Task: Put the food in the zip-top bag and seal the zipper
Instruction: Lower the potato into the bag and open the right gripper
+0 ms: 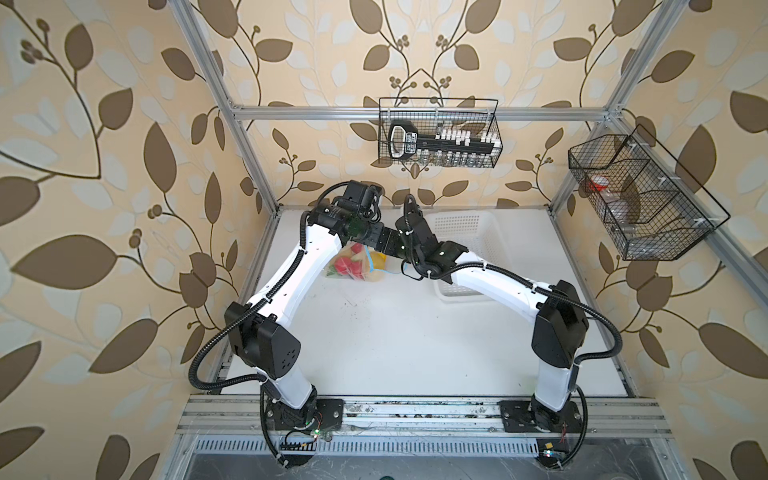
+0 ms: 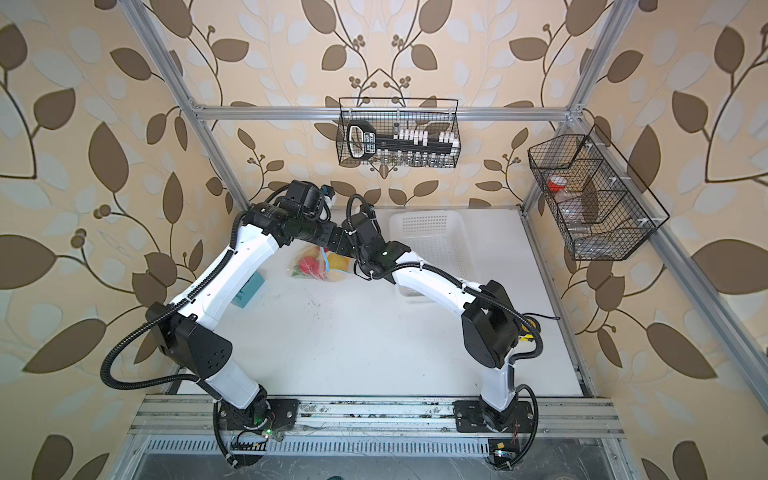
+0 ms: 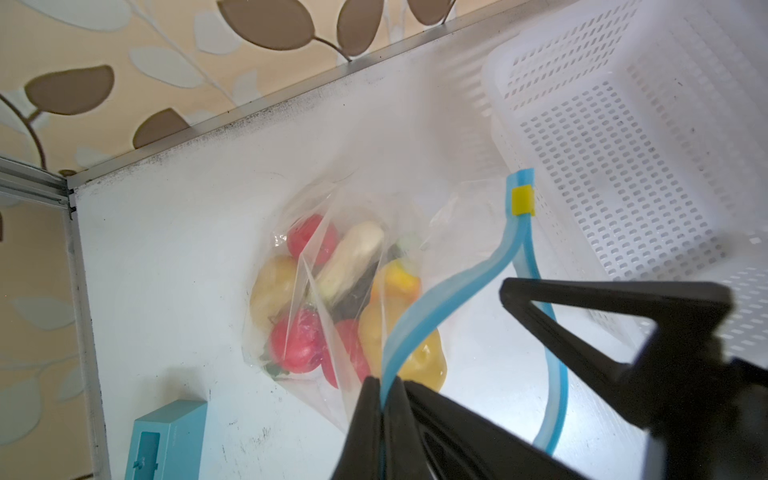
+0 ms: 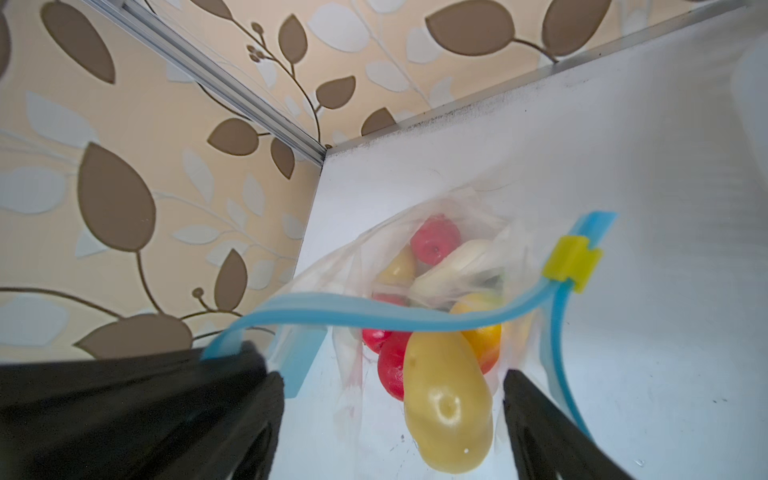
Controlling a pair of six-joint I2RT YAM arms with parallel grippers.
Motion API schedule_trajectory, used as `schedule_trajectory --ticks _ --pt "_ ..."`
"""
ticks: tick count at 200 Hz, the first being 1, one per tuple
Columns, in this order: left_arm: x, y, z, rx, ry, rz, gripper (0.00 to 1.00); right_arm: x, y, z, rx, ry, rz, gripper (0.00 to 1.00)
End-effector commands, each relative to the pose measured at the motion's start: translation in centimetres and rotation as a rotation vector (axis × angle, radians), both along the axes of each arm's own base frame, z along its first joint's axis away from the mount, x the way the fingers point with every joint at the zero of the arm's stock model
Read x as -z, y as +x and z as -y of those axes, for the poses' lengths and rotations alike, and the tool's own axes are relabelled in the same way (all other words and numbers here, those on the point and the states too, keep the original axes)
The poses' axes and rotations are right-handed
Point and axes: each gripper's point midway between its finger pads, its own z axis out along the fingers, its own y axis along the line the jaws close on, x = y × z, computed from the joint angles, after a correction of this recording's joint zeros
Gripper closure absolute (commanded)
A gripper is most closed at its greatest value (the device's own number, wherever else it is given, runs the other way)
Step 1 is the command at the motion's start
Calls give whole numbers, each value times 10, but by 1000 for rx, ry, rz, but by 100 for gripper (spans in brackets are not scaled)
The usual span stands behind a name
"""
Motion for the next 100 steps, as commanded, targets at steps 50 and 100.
schedule_trajectory --ticks 50,100 --pt "-18 -3 7 22 -41 35 100 -56 -16 44 31 84 48 33" --pt "-17 -5 8 26 -49 35 100 -35 1 75 90 80 -43 44"
